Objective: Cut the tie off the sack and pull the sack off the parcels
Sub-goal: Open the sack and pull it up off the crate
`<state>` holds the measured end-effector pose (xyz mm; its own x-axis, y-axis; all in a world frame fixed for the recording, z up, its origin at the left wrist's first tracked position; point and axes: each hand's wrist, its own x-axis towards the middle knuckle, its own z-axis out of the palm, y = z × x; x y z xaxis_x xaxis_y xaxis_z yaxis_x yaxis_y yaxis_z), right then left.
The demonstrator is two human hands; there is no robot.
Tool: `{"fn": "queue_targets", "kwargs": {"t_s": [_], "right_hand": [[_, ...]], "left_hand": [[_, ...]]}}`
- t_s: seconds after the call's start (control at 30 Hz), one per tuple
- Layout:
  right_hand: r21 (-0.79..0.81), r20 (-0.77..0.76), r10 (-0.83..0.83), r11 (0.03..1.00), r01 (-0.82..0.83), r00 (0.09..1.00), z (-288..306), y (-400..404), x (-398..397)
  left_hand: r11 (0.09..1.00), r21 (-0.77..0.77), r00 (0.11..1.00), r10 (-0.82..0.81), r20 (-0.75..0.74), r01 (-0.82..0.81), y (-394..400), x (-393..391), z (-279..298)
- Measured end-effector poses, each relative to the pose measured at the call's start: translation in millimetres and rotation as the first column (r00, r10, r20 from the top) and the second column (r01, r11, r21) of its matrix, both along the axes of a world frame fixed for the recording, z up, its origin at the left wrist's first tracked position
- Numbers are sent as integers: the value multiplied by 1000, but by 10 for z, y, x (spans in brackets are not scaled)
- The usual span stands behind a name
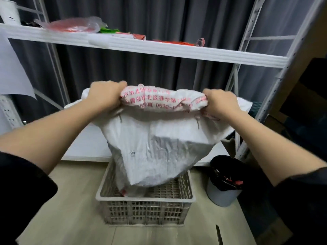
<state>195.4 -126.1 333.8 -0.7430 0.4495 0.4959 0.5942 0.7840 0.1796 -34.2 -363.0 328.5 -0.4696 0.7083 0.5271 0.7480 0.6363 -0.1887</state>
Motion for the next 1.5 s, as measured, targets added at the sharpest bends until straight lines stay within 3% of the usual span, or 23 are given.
{"fn": "queue_targets", "kwargs": {"t_s": [0.07, 0.17, 0.27, 0.37, 0.47, 0.57, 0.7, 0.87, 0.93, 1.03, 1.1, 1.17, 1.23, 1.3, 1.5], "right_hand": [[181, -201, 34, 983, 3, 979, 40, -1, -2], [258, -184, 35, 966, 14, 982, 47, 16, -30], [370, -308, 49, 926, 73, 950, 29, 7, -20], [402, -307, 111, 915, 23, 945, -1, 12, -28], [495, -429, 111, 859, 131, 896, 18, 3, -15], [554, -480, 233, 828, 86, 846, -142, 24, -33], [509, -511, 321, 860, -20, 797, -386, 53, -36], [397, -551, 279, 916, -46, 787, -569, 22, -127], [389, -543, 282, 919, -61, 791, -632, 24, -158], [352, -548, 260, 934, -62, 795, -713, 50, -182], [329, -546, 238, 943, -56, 803, -767, 67, -189], [337, -524, 251, 939, -73, 814, -814, 48, -192], [343, -504, 302, 930, -133, 809, -841, -11, -201], [329, -497, 355, 921, -207, 792, -840, -74, -194], [315, -370, 382, 909, -273, 847, -818, -135, -202]], "left_hand": [[990, 137, 998, -21, -56, 28, -31, 7, 46], [993, 106, 997, -51, -56, 56, -63, 8, 80], [977, 200, 989, -49, -138, 76, -102, -44, 160], [984, 162, 991, -56, -123, 75, -122, -82, 139], [959, 248, 967, -76, -243, 138, -181, -134, 156], [958, 228, 958, -109, -264, 172, -217, -203, 45], [864, 199, 849, -368, -378, 463, -269, -235, -177], [840, -145, 836, -539, -106, 523, -387, -185, -490], [810, -201, 829, -558, 26, 551, -392, -122, -601], [840, -53, 797, -490, 353, 540, -308, 48, -783], [922, 64, 674, -326, 663, 383, -211, 151, -935], [953, 49, 561, -217, 799, 299, -94, 227, -1101], [961, -9, 530, -145, 836, 277, 32, 312, -1288], [972, -34, 552, -103, 827, 232, 148, 407, -1498], [999, 19, 816, -38, 577, 33, 341, 500, -1657]]}}
